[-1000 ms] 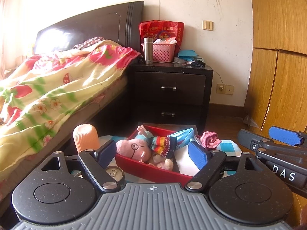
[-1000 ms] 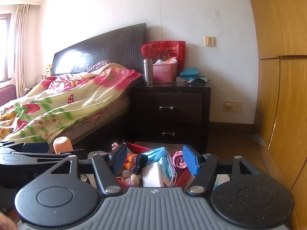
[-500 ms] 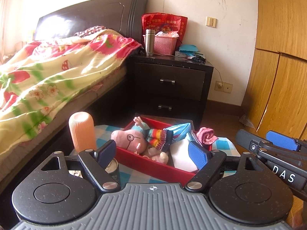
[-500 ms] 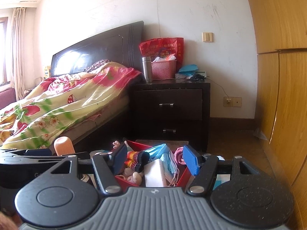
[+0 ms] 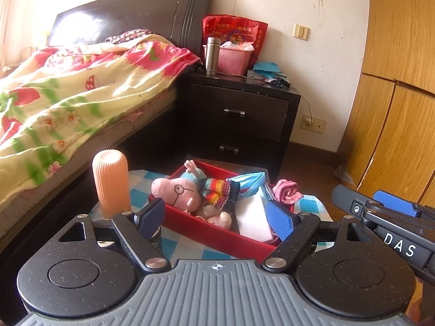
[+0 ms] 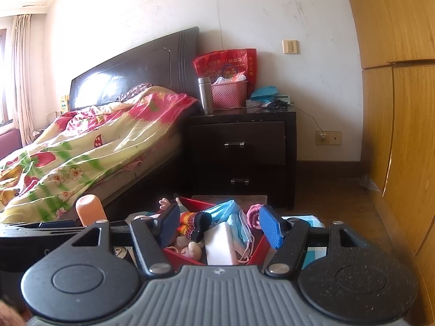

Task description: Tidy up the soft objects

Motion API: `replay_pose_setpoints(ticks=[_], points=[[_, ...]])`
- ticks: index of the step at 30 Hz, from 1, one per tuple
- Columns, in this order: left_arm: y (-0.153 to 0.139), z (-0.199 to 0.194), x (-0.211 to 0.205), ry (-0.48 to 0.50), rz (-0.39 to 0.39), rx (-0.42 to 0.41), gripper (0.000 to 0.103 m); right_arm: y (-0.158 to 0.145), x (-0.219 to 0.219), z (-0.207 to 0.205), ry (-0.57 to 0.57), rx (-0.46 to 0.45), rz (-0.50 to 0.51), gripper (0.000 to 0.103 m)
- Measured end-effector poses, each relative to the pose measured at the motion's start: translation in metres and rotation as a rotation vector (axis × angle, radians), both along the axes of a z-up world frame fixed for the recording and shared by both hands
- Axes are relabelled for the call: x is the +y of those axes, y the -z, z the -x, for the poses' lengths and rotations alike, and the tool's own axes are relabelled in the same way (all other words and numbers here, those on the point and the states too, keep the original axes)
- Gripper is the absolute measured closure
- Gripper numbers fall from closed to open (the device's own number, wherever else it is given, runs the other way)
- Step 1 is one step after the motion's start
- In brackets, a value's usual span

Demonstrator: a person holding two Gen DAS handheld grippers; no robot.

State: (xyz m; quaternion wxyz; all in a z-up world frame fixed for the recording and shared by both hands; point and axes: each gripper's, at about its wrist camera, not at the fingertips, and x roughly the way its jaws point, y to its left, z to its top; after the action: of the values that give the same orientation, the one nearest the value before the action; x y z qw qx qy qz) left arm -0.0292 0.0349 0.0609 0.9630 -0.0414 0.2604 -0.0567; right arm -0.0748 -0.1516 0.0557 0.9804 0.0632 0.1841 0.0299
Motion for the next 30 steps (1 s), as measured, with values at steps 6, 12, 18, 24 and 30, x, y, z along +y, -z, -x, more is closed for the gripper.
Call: replay_pose_setpoints(ticks=[6,12,18,24,30], points=[[0.0015,0.0003,-0.0011,0.002,0.004,0.006,0.025,0.0004,0.0,0.0007,0.004,-0.003,-0.002,0.057],[0.0005,0.002,0.0001,0.005,0.018,-0.004,0.025,-0.0002,0.0009,0.0006,0.002,-0.005,-0.007,0.057],[0.0011,0.0013,-0.0008,0.004,0.016,0.002,0.025,0.0014,-0.0026,-0.0015,-0.004,0.014,-0.041,0.057],[-0.0004,0.0031,-0.0028,-0.002,0.001,-0.011,0.025,0.0008,-0.0029,0.0007,-0.002,0.007,-0.041,0.057],[-0.001,0.0026,-0.003,-0.005,-0.008,-0.012,0.024,0.0004,-0.0026,0.0001,-0.002,0.011,-0.038,0.057]])
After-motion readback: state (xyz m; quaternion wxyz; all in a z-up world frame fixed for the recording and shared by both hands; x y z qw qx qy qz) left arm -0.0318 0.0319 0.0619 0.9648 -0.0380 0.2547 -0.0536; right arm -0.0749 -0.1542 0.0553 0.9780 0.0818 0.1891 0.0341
